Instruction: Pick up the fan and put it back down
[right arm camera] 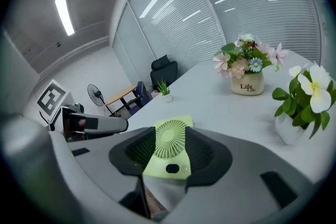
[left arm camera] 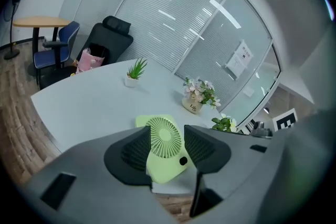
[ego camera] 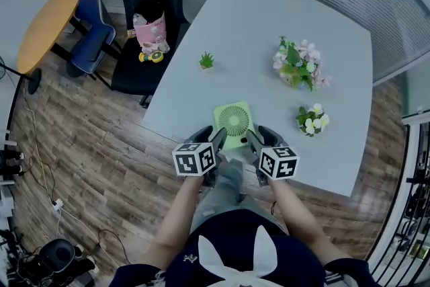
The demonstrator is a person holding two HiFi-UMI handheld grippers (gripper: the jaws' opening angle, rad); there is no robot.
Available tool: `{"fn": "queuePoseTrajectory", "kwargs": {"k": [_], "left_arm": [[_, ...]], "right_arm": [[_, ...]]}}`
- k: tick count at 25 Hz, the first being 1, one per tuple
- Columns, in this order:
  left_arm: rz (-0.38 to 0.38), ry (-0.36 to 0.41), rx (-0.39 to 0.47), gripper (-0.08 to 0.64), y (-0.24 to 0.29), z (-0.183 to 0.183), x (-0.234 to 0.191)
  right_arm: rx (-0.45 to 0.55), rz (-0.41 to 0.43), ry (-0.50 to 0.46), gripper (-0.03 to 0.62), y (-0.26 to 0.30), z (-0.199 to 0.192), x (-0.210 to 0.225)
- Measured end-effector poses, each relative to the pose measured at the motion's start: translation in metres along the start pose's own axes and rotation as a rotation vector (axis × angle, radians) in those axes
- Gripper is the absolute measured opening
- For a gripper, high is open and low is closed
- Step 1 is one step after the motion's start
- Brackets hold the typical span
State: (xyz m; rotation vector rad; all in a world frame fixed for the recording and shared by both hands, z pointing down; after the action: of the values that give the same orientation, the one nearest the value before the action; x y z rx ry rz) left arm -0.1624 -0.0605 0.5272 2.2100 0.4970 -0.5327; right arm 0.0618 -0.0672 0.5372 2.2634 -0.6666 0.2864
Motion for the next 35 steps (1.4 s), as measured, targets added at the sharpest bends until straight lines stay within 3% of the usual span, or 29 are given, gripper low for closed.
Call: {"fn": "queuePoseTrajectory", "kwargs": {"k": [6, 16, 35], "left_arm": [[0.003, 0.05, 0.063, 0.161, -0.02, 0.0, 0.016], [-0.029, 0.1, 0.126, 0.056, -0.042, 0.0, 0.039], [-0.024, 0.262, 0.194, 0.021, -0.079, -0.009, 0.089]], "right_arm": [[0.084, 0.008, -0.018, 0.117, -0.023, 0.008, -0.017], [0.139, -0.003, -0.07, 0.006, -0.042, 0.011, -0.037], [0.244, 0.014, -0.099, 0.003, -0.1, 0.007, -0.062]]}}
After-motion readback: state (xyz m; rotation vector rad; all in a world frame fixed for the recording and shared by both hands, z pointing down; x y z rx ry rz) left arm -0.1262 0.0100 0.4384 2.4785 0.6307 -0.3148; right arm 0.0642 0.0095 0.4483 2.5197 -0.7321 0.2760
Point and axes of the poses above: the fingertips, and each gripper's own axes: y forward along the fingers, x to its right, z out of its top, the point moved 10 cm from there along -y, backward along the fingers, and after that the axes turned 4 degrees about -x, right-handed, at the moved point
